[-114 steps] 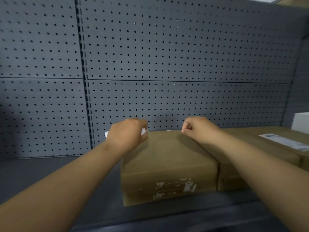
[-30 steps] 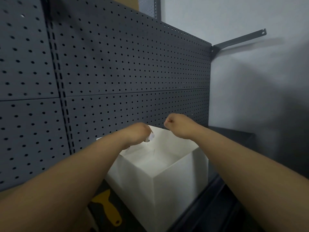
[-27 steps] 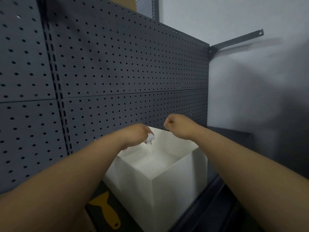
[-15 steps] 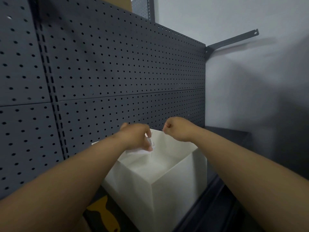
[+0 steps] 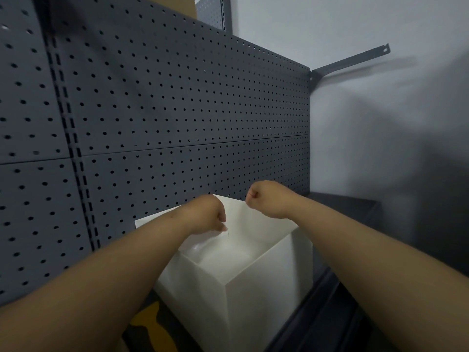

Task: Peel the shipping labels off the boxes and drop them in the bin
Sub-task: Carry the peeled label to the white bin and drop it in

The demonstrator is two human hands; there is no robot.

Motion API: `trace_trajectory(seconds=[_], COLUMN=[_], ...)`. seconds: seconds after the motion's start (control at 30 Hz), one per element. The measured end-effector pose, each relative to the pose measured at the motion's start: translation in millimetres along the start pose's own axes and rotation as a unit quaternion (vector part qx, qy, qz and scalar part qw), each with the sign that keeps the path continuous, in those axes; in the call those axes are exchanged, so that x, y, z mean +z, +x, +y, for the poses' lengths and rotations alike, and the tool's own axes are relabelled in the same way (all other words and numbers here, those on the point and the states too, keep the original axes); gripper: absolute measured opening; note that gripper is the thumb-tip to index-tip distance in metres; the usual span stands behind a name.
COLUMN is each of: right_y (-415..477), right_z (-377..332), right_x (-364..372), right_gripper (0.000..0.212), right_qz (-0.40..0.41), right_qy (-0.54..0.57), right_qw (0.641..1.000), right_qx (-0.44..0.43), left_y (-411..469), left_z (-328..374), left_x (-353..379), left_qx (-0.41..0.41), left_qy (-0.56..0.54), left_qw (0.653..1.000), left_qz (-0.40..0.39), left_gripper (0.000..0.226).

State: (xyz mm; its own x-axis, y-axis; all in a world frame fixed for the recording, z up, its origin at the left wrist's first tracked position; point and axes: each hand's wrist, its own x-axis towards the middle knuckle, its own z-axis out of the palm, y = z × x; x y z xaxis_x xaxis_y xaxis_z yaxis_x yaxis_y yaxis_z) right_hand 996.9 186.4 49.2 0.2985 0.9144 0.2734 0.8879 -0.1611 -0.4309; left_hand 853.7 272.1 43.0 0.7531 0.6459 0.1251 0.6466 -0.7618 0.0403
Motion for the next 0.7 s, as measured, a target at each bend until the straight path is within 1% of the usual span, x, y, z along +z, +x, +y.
trace_trajectory(seconds=[0.13, 0.23, 0.37, 0.57, 0.7], right_y=[1, 2, 2, 3, 7], right_z=[2, 0, -3, -8, -7], right_x=[1, 1, 2, 7, 8], right_gripper=[0.027, 0.035, 0.030, 0.018, 0.021], right_qz=[-0.003, -0.030, -0.038, -0.010, -0.008], right_qy=[-0.010, -0.024, -0.048, -0.058, -0.096], right_qw=[0.999, 0.997, 0.996, 0.997, 0.995], right_qx=[-0.044, -0.064, -0.064, -0.053, -0.029], left_y=[-1, -1, -2, -8, -14], left_z=[3, 3, 2, 0, 1], left_x=[0, -1, -2, -5, -7], left_qx=[0.033, 0.044, 0.050, 0.049, 0.037], left_qy=[-0.027, -0.036, -0.051, -0.073, -0.087], left_qw=[0.999, 0.998, 0.997, 0.995, 0.995], left_qz=[0.020, 0.031, 0.035, 0.039, 0.041], left_gripper=[0.027, 0.028, 0.029, 0.026, 0.028])
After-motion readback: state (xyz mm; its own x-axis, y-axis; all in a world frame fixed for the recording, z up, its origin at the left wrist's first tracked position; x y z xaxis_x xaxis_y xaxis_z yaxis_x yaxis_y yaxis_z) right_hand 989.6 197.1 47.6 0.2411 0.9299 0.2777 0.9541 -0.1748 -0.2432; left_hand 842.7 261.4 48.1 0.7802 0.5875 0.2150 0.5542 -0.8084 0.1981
